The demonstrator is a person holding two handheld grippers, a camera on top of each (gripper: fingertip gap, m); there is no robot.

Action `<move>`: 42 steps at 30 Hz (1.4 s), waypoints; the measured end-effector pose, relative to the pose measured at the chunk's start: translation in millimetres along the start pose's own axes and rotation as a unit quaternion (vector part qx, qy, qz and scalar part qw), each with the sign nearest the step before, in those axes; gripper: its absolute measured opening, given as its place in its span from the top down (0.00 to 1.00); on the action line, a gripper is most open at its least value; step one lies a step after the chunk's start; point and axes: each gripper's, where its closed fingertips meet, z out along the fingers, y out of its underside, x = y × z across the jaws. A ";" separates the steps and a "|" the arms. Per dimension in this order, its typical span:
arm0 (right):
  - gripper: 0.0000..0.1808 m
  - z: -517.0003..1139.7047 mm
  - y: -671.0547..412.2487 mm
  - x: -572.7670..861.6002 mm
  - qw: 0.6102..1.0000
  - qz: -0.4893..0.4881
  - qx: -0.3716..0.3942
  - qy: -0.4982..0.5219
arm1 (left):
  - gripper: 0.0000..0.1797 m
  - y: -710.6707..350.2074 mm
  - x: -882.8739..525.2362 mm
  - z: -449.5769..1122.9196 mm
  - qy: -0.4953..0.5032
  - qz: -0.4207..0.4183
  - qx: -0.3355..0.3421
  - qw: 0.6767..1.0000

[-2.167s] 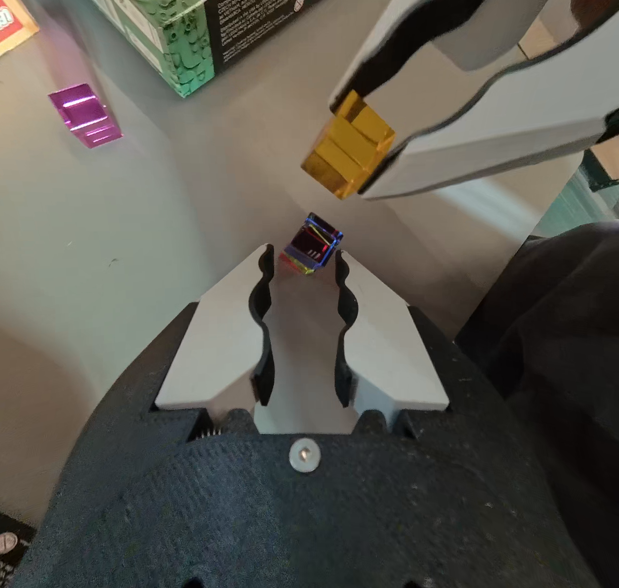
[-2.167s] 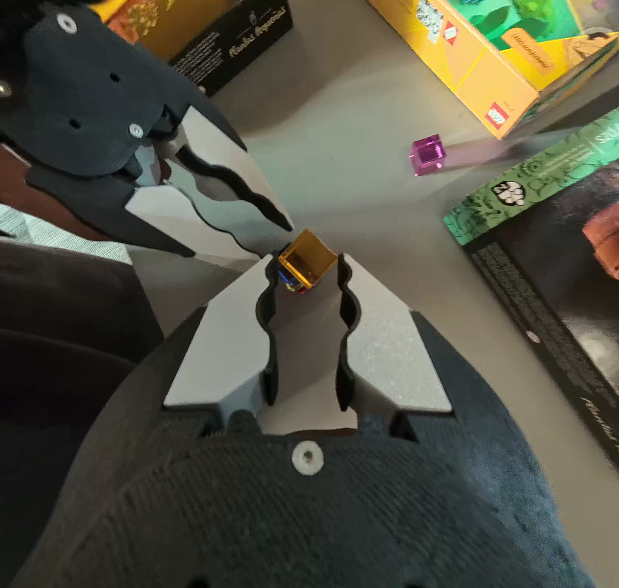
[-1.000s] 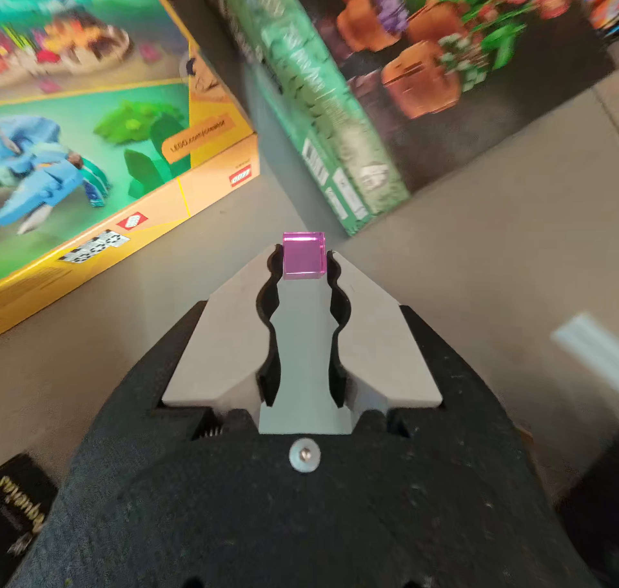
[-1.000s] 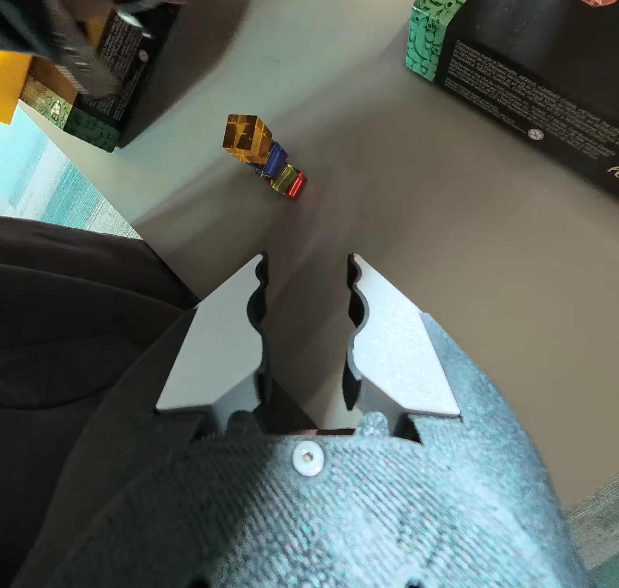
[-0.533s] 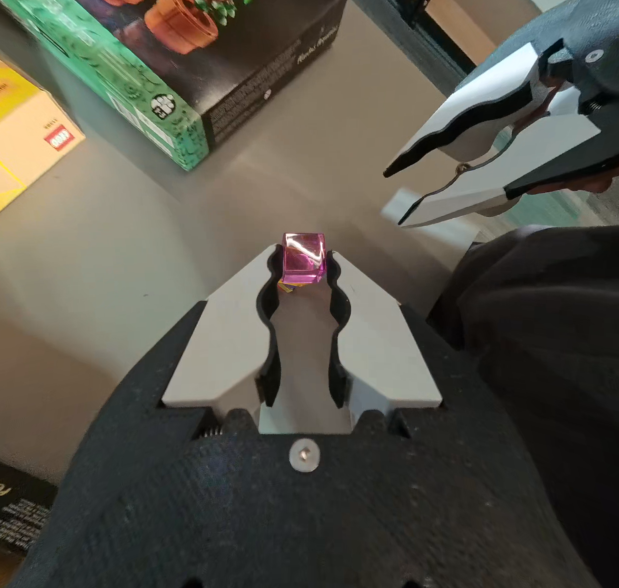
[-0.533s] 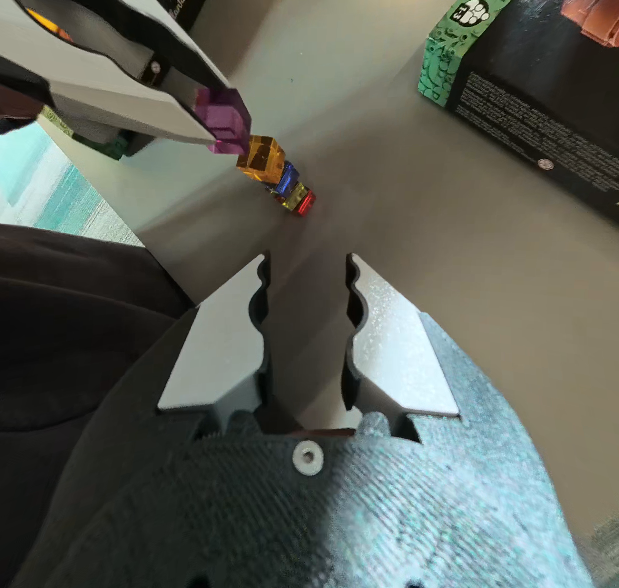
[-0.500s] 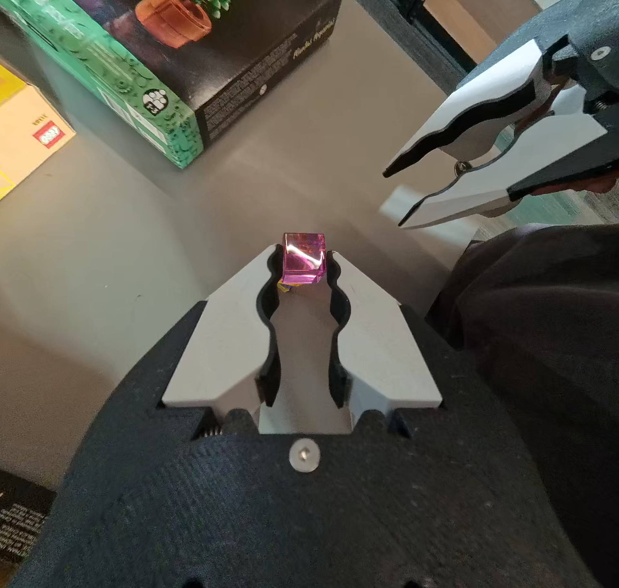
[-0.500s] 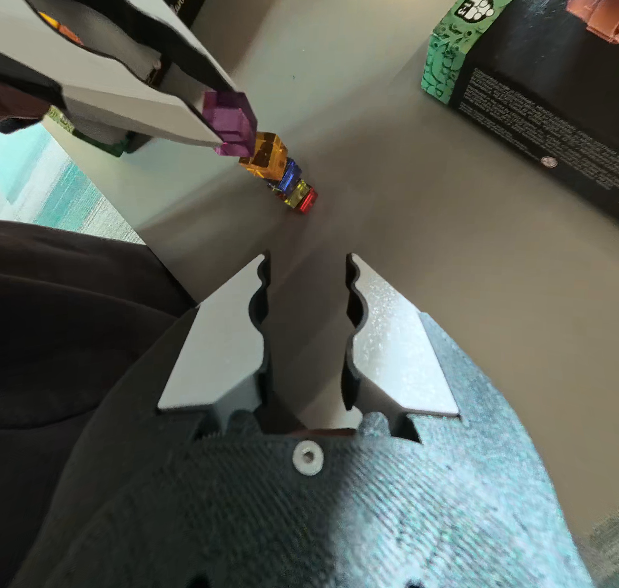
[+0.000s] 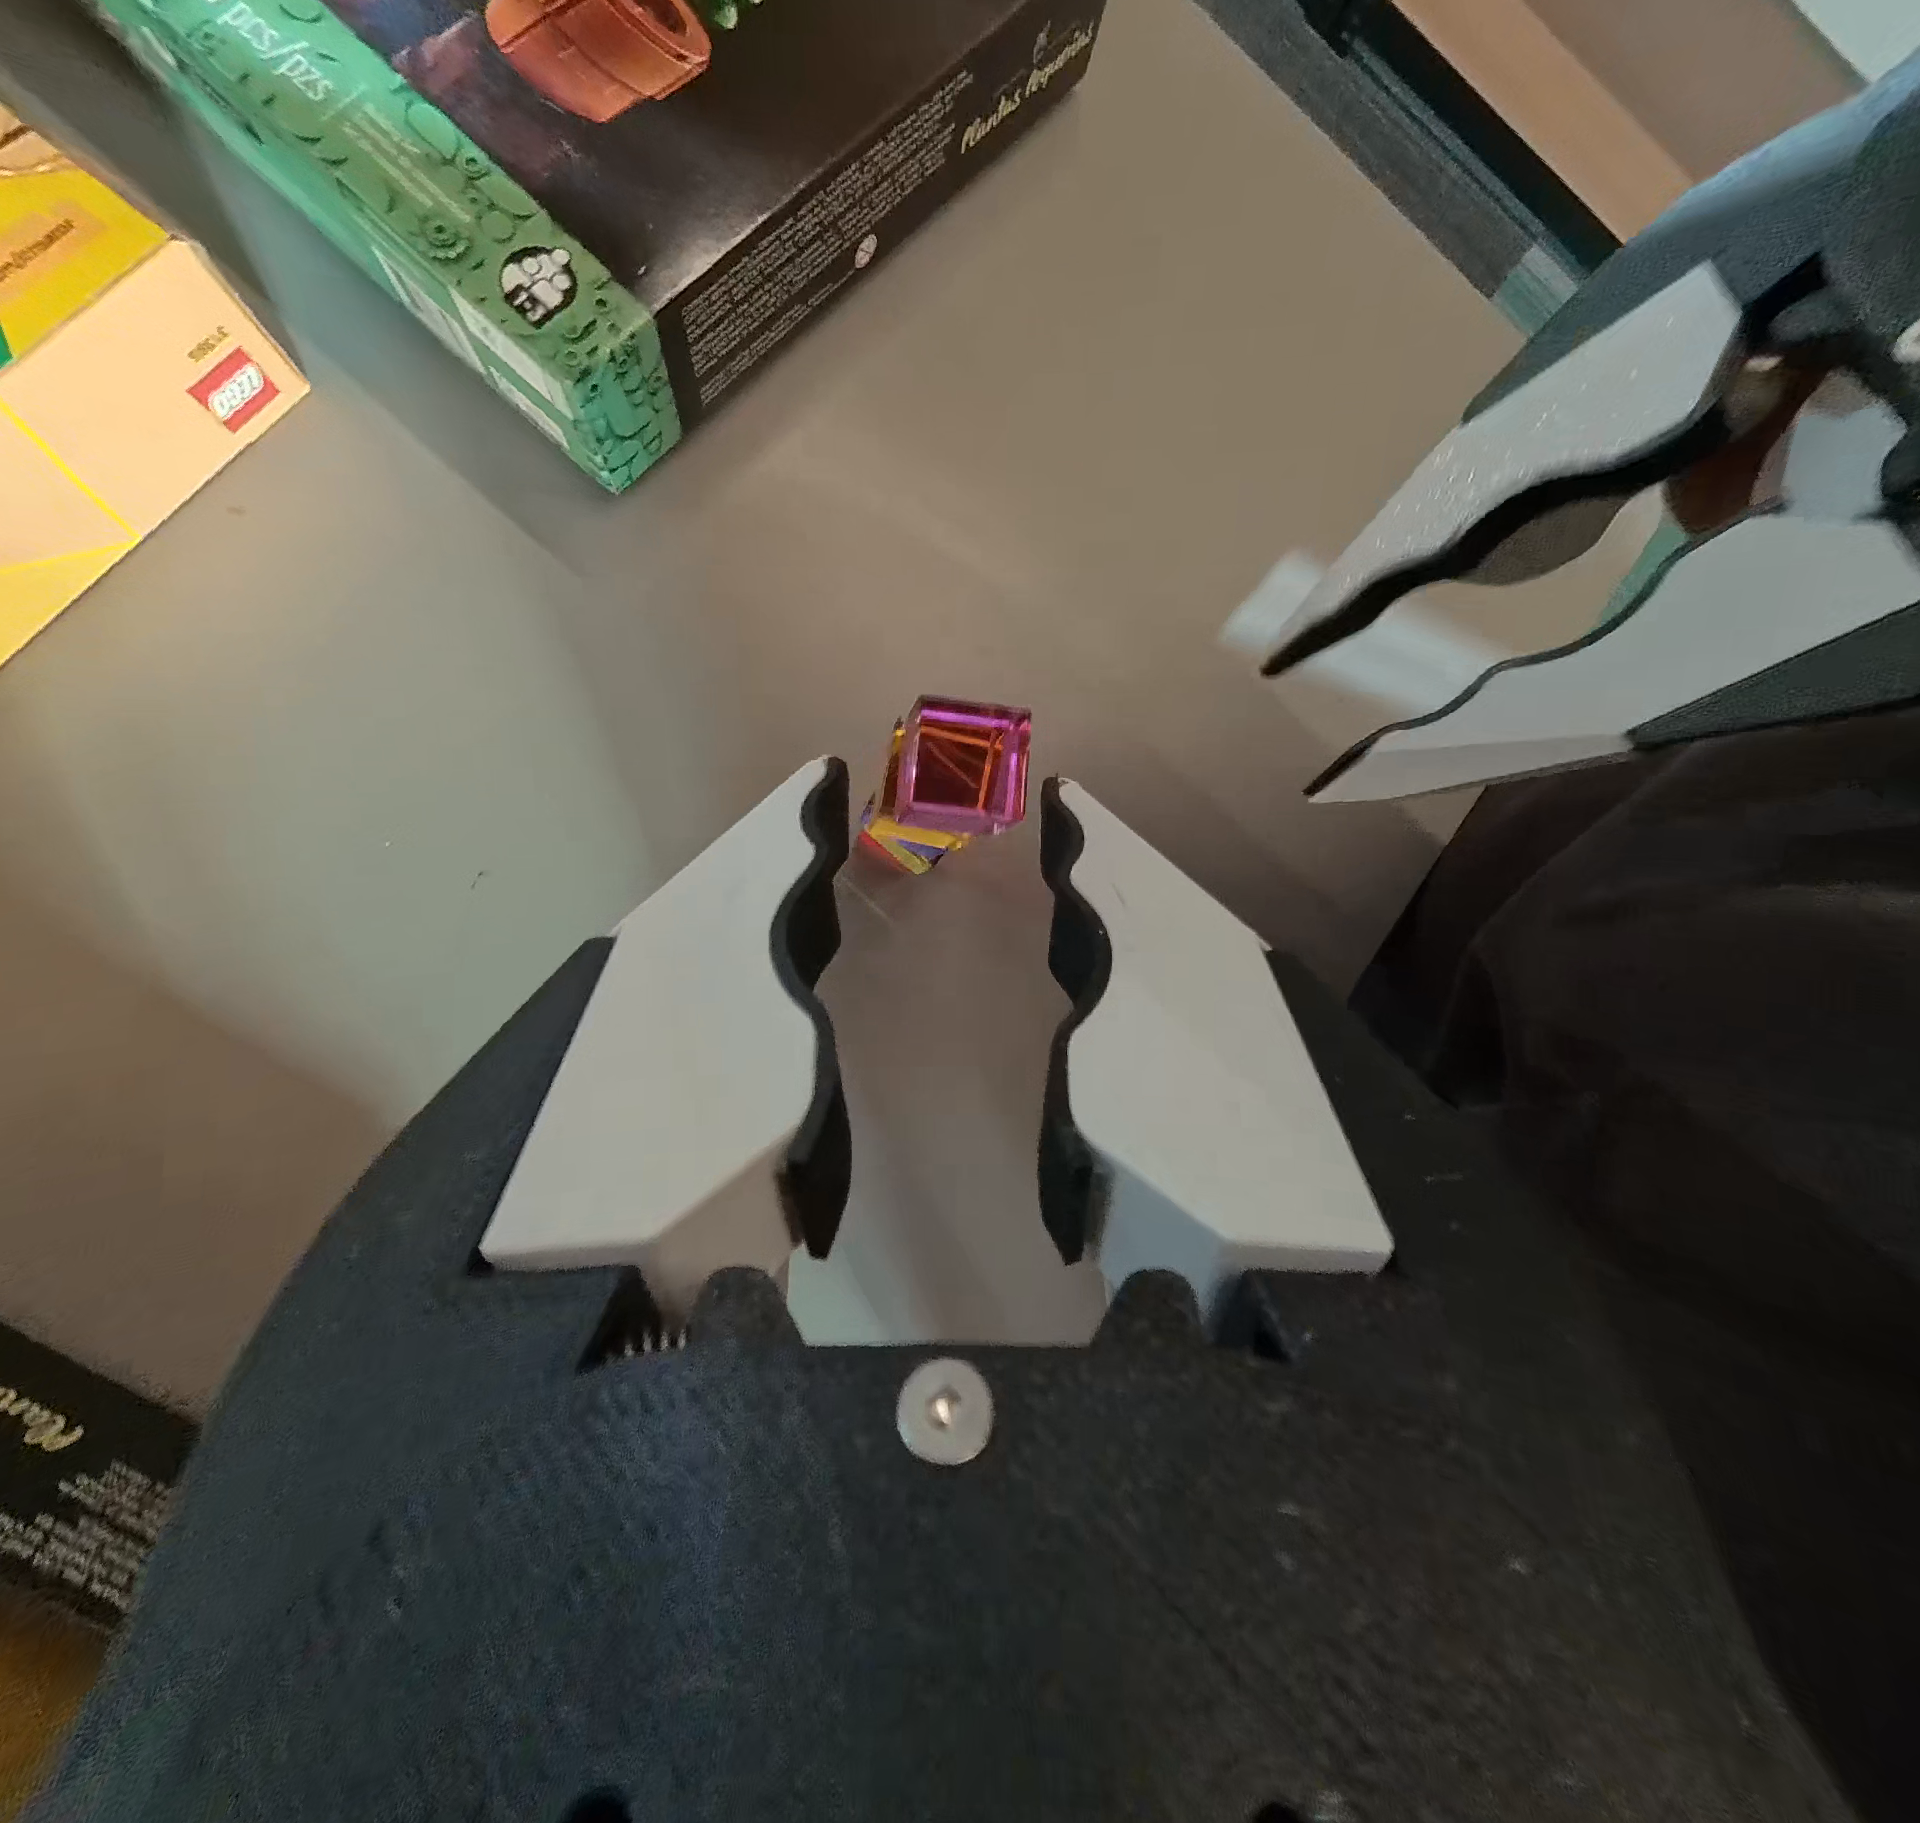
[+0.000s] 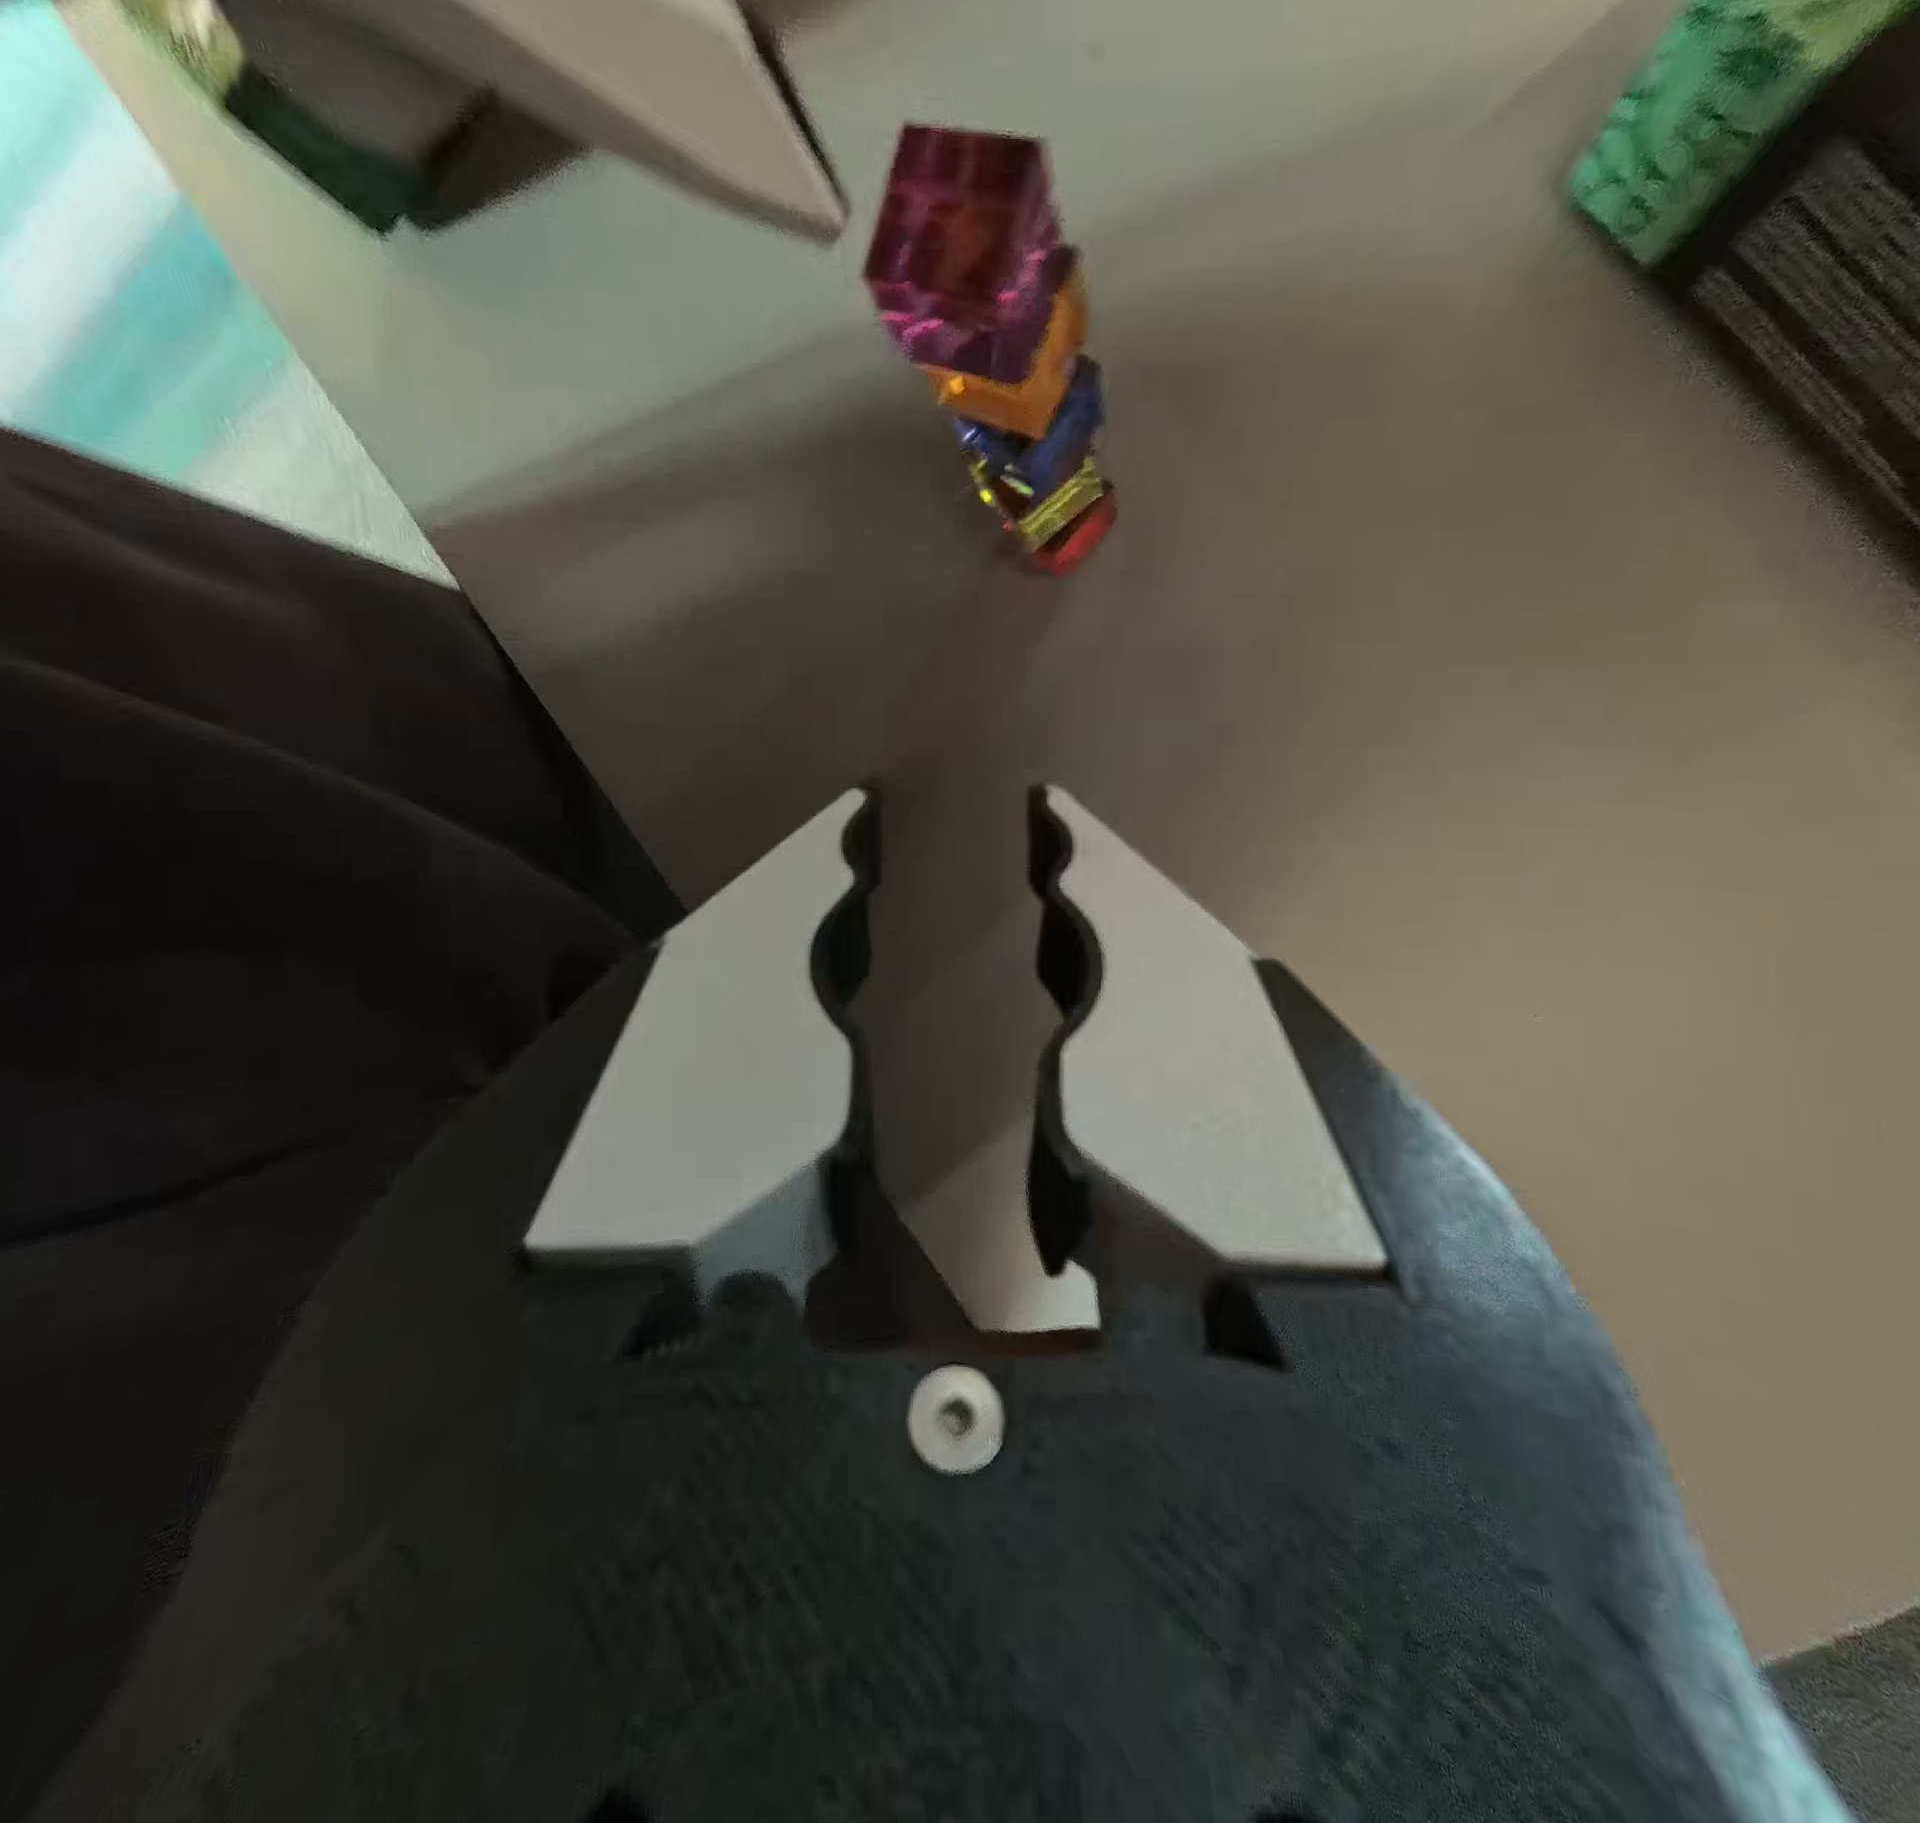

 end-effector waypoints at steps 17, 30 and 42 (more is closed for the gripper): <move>1.00 74.7 14.1 -29.9 0.853 -0.468 -0.230 -0.041 | 0.80 62.6 -21.1 -50.3 -0.046 -0.120 0.008 0.992; 1.00 62.3 13.7 25.2 0.901 -0.354 -0.184 0.171 | 0.80 73.5 -35.3 -63.1 -0.053 -0.150 0.028 0.987; 0.80 58.6 -5.6 27.4 0.988 -0.016 -0.027 0.154 | 0.80 79.2 -39.9 -60.7 -0.038 -0.170 0.015 0.985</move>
